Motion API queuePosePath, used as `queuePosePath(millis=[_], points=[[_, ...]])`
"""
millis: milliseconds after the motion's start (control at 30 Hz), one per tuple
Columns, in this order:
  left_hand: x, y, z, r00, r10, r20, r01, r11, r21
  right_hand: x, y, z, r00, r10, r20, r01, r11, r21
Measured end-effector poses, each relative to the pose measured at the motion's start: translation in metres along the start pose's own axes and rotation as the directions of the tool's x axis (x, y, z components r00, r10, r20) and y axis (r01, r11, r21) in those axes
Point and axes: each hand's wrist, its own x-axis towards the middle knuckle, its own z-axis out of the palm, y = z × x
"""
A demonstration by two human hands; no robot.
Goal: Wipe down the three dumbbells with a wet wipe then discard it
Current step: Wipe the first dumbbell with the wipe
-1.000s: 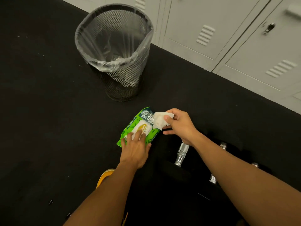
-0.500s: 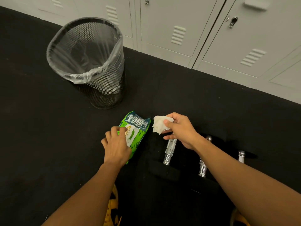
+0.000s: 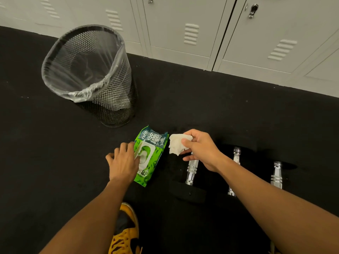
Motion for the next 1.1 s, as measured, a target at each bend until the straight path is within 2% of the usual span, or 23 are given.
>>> queuePosePath(millis=[100, 233, 400, 467, 633, 733, 833, 900, 967, 1033, 1100], points=[[0.005, -0.003, 0.004, 0.999, -0.043, -0.028, 0.043, 0.999, -0.003, 0.005, -0.001, 0.015, 1.000, 0.001, 0.025, -0.001, 1.000, 0.005], [0.010, 0.000, 0.006, 0.994, -0.107, 0.003, 0.107, 0.994, -0.020, 0.010, -0.002, 0.030, 0.999, -0.005, 0.047, 0.005, 1.000, 0.002], [0.005, 0.009, 0.011, 0.994, -0.106, 0.013, 0.106, 0.994, -0.016, 0.011, 0.001, 0.031, 0.999, 0.004, 0.048, -0.003, 1.000, -0.025], [0.004, 0.011, 0.014, 0.998, -0.064, 0.001, 0.064, 0.998, -0.021, 0.011, 0.002, 0.029, 0.999, 0.001, 0.038, 0.000, 1.000, -0.028], [0.001, 0.010, 0.022, 0.987, 0.155, 0.039, -0.153, 0.987, -0.052, 0.009, 0.004, 0.026, 1.000, 0.004, 0.024, -0.003, 1.000, -0.026], [-0.006, 0.014, 0.022, 0.985, 0.158, 0.066, -0.152, 0.985, -0.083, 0.007, 0.006, 0.025, 1.000, 0.006, 0.018, -0.006, 1.000, -0.007], [-0.012, 0.027, 0.021, 0.994, 0.085, 0.074, -0.072, 0.985, -0.157, 0.004, 0.010, 0.021, 1.000, 0.016, 0.002, -0.016, 0.999, 0.033], [-0.014, 0.047, 0.014, 0.998, 0.061, 0.006, -0.054, 0.913, -0.404, 0.002, 0.013, 0.016, 0.999, 0.032, -0.006, -0.031, 0.997, 0.066], [-0.014, 0.073, 0.004, 0.992, 0.100, -0.078, -0.127, 0.743, -0.657, 0.000, 0.016, 0.009, 0.998, 0.057, -0.019, -0.054, 0.993, 0.106], [-0.018, 0.097, -0.011, 0.974, 0.184, -0.133, -0.219, 0.617, -0.755, -0.003, 0.018, 0.001, 0.996, 0.075, -0.040, -0.068, 0.985, 0.160], [-0.022, 0.111, -0.022, 0.948, 0.275, -0.163, -0.299, 0.588, -0.752, -0.006, 0.018, -0.007, 0.995, 0.084, -0.059, -0.071, 0.977, 0.201]])
